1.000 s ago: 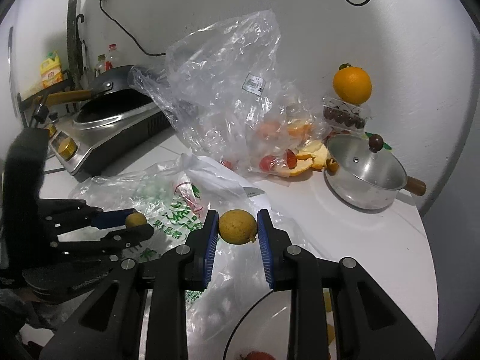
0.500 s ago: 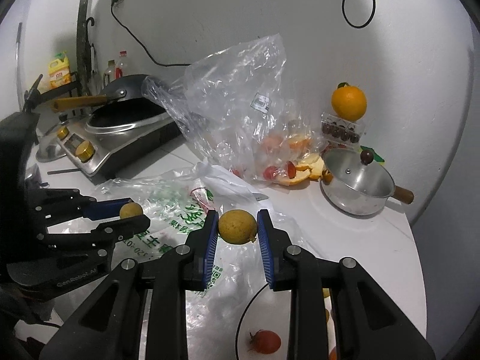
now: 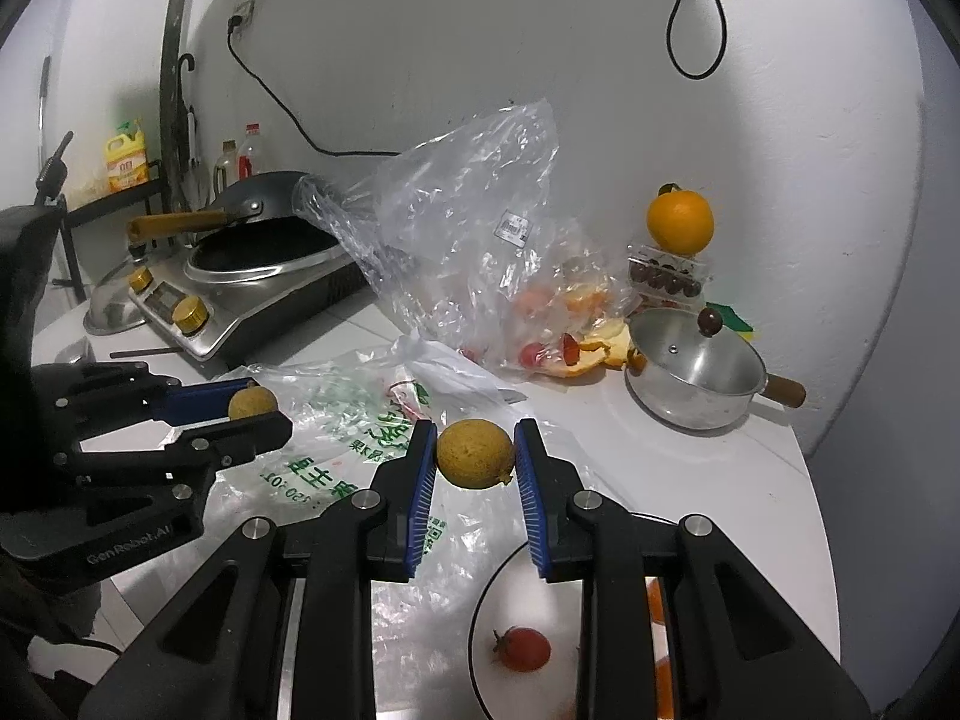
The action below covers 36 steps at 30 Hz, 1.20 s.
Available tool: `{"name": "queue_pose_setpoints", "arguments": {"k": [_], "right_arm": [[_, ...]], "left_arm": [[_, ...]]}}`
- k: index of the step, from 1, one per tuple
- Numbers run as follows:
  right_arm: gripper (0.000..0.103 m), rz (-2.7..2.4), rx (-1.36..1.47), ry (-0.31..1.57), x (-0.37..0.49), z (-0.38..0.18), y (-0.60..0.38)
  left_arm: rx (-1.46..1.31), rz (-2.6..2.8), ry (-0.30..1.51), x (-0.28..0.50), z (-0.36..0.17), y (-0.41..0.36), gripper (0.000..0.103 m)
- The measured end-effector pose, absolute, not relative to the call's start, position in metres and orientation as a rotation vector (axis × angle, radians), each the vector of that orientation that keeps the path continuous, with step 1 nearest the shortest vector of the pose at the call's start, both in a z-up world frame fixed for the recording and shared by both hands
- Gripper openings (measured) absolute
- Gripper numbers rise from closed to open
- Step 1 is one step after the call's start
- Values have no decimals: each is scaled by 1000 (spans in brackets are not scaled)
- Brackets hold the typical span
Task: Organize fruits
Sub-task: 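Carry both held small yellow fruits over the white plate, then lower the left gripper's yellow fruit onto the plate and open it while the right lowers its fruit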
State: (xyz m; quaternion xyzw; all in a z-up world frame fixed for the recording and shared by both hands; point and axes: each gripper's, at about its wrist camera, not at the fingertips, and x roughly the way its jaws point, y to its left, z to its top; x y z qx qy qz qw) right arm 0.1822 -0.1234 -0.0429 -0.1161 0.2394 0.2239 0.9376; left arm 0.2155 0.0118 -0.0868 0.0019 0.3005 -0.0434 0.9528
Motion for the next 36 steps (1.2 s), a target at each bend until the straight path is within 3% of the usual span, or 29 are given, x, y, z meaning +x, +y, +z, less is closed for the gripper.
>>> {"name": "queue_pose_setpoints", "arguments": {"k": [36], "right_arm": [[28, 410, -145, 473, 174, -45, -206]], "left_arm": [[61, -173, 551, 206, -61, -71, 26]]}}
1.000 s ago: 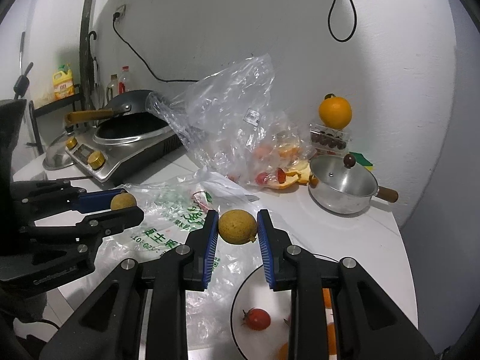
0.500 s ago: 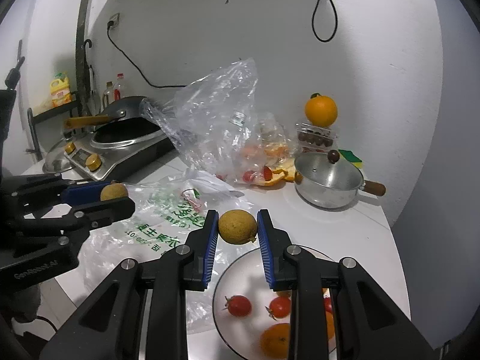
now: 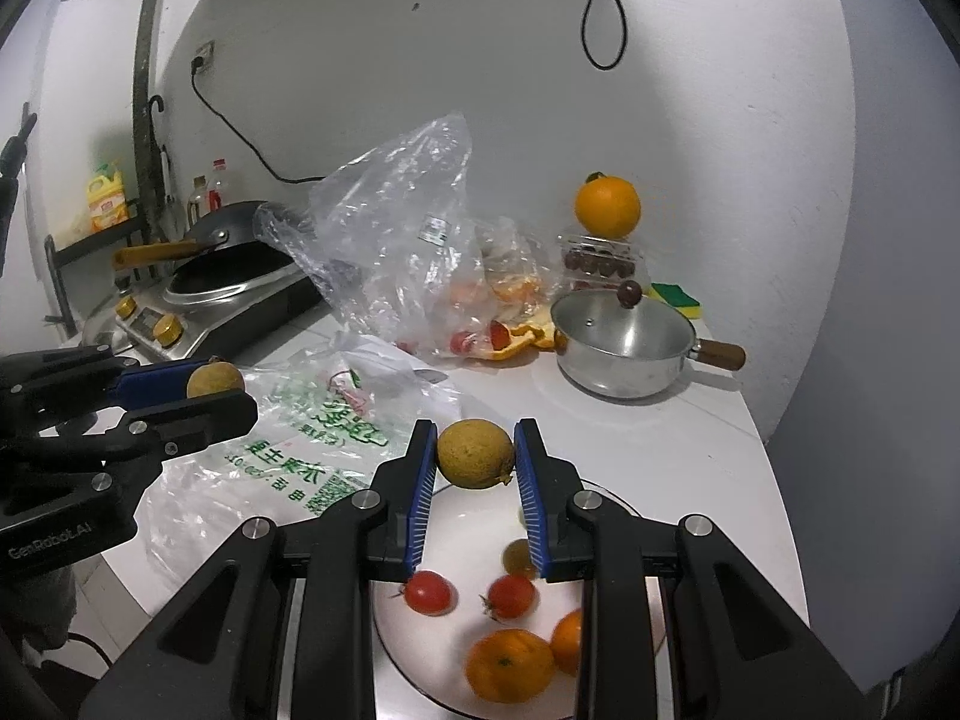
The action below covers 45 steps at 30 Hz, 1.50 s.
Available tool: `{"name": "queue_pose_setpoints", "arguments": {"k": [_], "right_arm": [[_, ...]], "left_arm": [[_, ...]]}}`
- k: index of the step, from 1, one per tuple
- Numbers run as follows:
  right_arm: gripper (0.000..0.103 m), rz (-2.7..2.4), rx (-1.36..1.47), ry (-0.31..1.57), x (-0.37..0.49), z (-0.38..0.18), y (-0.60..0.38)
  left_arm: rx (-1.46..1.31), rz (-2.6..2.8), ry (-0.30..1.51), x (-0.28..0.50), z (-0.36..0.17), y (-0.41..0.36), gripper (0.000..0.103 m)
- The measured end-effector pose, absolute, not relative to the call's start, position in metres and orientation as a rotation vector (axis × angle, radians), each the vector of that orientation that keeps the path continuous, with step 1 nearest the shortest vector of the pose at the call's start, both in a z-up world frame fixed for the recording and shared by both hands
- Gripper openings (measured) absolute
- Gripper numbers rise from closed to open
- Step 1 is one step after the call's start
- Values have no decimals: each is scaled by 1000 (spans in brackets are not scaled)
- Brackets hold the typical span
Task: Organize fruits
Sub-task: 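Lower the left gripper's yellow fruit onto the plate and open it while the right lowers its fruit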
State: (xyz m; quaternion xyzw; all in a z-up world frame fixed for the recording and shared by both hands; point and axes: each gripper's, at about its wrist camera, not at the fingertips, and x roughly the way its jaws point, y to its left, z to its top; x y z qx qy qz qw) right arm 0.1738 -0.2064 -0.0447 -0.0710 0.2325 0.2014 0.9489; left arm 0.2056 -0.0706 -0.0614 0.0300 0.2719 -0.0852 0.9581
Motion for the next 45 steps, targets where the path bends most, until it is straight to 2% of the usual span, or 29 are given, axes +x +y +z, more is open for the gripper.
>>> {"name": "queue_pose_setpoints", "arguments": {"k": [26, 45], "right_arm": [[28, 353, -131, 544, 202, -68, -278], [28, 380, -104, 618, 224, -103, -286]], "left_arm": [[61, -289, 642, 251, -96, -145, 26], [56, -218, 780, 282, -147, -138, 26]]}}
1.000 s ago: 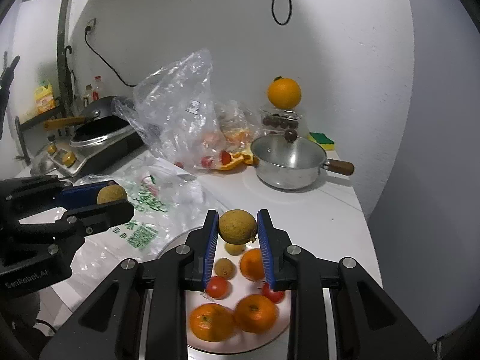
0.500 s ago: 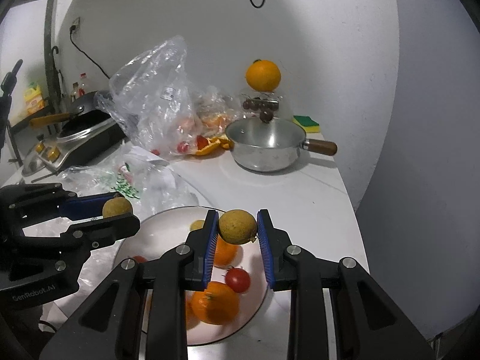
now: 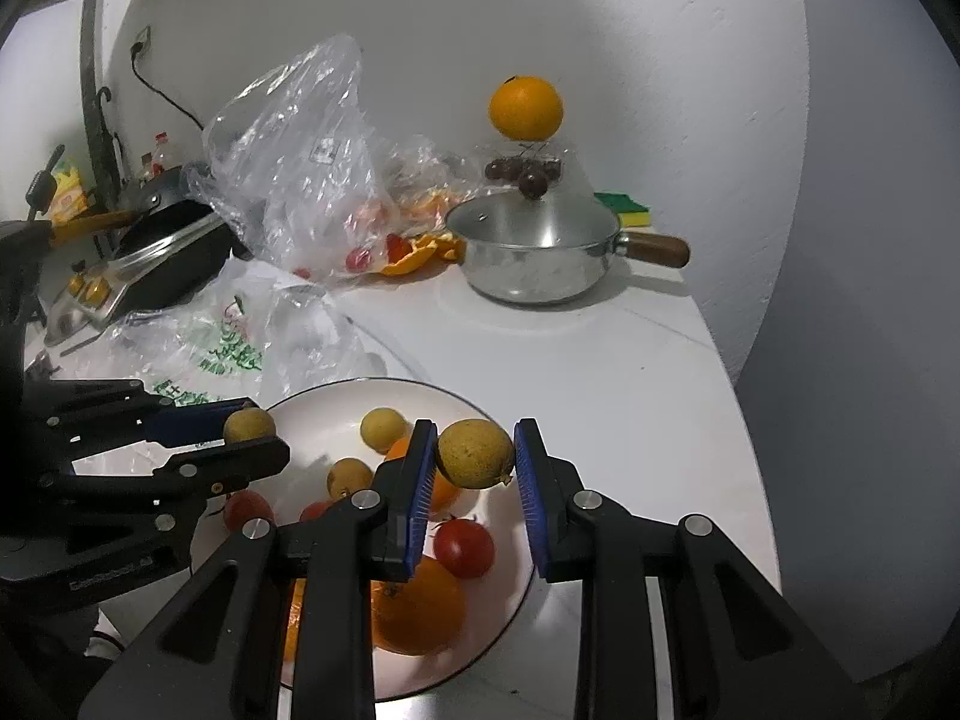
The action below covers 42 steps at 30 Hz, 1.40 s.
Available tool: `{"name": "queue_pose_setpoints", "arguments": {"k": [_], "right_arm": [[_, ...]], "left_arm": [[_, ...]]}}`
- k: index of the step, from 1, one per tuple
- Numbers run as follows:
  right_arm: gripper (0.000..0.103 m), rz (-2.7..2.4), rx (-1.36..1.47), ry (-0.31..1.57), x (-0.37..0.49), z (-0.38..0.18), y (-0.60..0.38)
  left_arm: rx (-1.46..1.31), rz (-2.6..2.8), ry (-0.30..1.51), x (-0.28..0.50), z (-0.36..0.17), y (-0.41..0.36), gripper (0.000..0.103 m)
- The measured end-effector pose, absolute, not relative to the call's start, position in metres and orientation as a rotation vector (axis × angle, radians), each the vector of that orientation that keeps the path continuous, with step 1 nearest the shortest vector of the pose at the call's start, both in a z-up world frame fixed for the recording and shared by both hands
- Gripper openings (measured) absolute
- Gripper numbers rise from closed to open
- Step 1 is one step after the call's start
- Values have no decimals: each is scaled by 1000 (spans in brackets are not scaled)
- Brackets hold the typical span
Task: Organize fruits
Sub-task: 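Lower the left gripper's yellow fruit onto the plate and open it while the right lowers its fruit, then lower the right gripper's yellow fruit onto the plate and open it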
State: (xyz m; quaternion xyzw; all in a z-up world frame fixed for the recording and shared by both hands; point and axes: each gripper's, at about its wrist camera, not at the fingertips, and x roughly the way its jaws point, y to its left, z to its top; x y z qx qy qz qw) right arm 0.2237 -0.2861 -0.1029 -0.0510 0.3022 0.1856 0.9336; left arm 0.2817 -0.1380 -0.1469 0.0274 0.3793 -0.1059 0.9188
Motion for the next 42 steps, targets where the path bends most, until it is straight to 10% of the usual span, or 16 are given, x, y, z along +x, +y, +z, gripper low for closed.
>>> {"name": "queue_pose_setpoints", "arguments": {"k": [42], "right_arm": [[28, 457, -191, 687, 219, -120, -193]], "left_arm": [[-78, -131, 737, 246, -134, -47, 53]]}}
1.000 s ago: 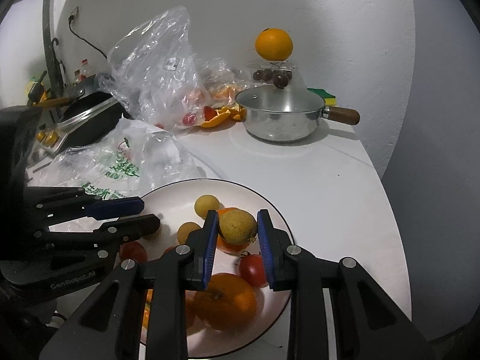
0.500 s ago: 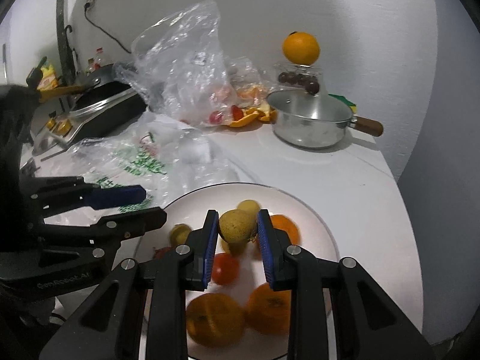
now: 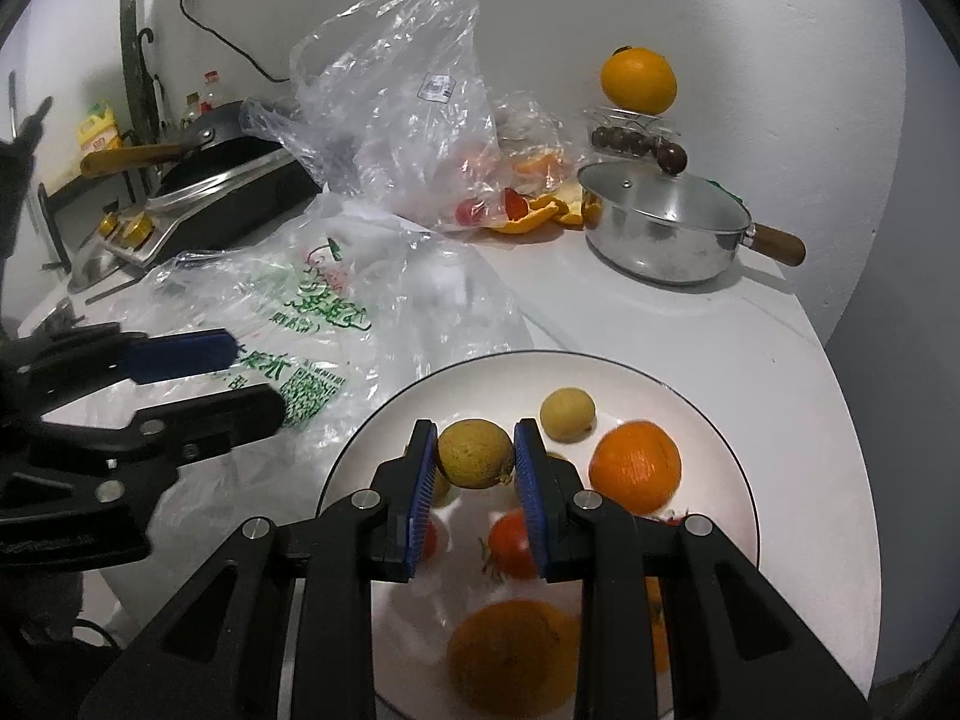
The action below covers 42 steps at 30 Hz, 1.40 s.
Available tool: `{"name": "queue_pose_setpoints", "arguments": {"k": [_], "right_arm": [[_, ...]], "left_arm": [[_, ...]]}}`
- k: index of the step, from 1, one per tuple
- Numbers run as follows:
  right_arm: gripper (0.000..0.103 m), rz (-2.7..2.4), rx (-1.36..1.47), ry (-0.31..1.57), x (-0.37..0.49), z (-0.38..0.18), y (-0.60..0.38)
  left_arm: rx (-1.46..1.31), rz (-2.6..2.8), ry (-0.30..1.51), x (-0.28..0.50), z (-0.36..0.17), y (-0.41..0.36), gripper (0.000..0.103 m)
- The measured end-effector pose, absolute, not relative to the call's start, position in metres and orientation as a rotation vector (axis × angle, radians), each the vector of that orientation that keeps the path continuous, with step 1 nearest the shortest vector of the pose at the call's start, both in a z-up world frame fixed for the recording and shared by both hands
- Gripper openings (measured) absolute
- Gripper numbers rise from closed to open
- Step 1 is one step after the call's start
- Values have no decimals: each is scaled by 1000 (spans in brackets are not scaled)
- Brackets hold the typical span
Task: Organize fruits
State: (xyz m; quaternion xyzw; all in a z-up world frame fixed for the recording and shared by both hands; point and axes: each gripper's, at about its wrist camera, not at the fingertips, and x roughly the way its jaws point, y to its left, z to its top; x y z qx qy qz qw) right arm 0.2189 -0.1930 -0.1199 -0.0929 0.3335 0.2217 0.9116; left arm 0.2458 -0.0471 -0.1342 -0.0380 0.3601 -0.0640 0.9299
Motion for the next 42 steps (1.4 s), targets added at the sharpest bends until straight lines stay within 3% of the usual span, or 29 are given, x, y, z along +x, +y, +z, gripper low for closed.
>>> {"name": "queue_pose_setpoints", "arguments": {"k": [19, 22, 42], "right_arm": [[31, 425, -227, 747, 248, -128, -178], [37, 422, -226, 744, 248, -127, -179], [37, 407, -239, 680, 211, -100, -175]], "left_arm": [[-109, -119, 757, 259, -146, -33, 53], [-109, -116, 752, 257, -144, -32, 53], [-108, -109, 680, 216, -117, -28, 53]]}}
